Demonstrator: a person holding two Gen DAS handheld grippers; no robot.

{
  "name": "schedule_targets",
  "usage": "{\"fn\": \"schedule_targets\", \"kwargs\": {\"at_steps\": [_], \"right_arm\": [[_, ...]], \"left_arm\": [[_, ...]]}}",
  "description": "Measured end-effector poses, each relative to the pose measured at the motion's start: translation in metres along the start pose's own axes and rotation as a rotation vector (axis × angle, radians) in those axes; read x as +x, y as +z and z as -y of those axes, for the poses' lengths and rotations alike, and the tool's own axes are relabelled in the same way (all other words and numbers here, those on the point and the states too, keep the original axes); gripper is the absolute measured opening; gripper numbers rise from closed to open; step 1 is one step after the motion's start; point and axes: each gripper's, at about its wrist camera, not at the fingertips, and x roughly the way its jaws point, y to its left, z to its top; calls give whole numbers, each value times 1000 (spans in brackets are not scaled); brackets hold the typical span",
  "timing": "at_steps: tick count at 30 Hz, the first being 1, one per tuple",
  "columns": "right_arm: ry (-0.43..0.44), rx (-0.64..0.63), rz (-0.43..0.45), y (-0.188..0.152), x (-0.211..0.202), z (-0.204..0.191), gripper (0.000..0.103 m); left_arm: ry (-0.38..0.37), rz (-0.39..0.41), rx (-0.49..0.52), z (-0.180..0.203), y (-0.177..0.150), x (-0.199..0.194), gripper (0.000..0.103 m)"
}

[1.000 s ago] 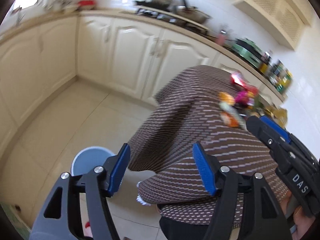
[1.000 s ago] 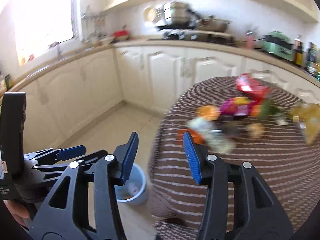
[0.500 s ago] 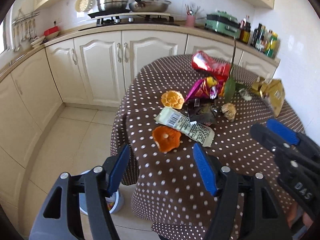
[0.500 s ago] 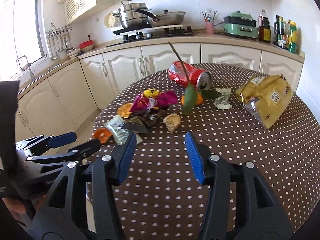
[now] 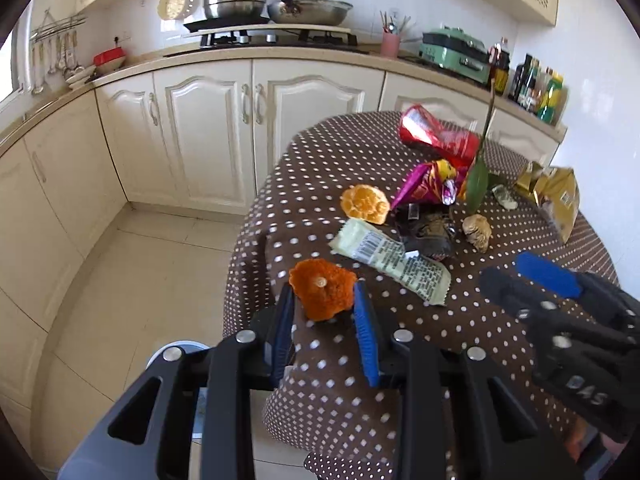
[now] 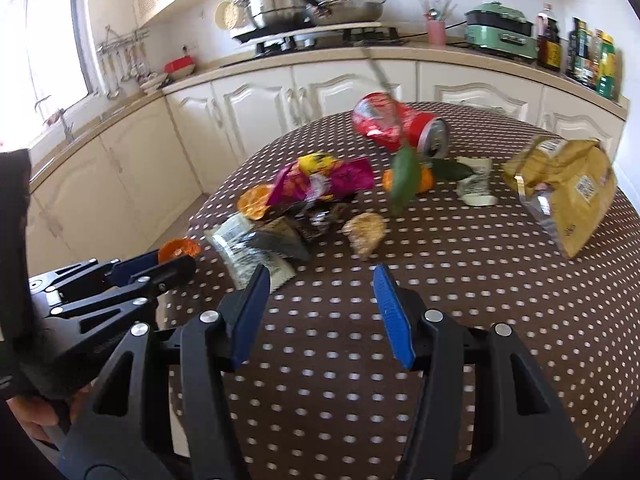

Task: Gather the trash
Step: 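Grasp the orange peel with the left tool while the right tool grasps the white wrapper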

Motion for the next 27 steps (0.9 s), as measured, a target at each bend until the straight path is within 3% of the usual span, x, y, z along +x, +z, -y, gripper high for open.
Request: {"fn": "schedule_targets", "kwargs": {"at_steps": [9,17,19,22,27], "right_arm": [[71,-114,-111,7,35,-45,54],[0,-178,-174,21,63,-57,53],[-2,-193,-175,21,65,-60,36],[-8,-224,-163,20,63,-67,26],[0,-212,-133,12,54,-68,20]], "left_arm": [[25,25,-48,-35,-12,-21,29],[-7,12,-79,-50,-18,-19,29],[-14,13,-85,-52,-19,-20,29],[-22,18,-92,-54,-21,-24,29],[-28,30,-104,-62,-24,-33,29]]}}
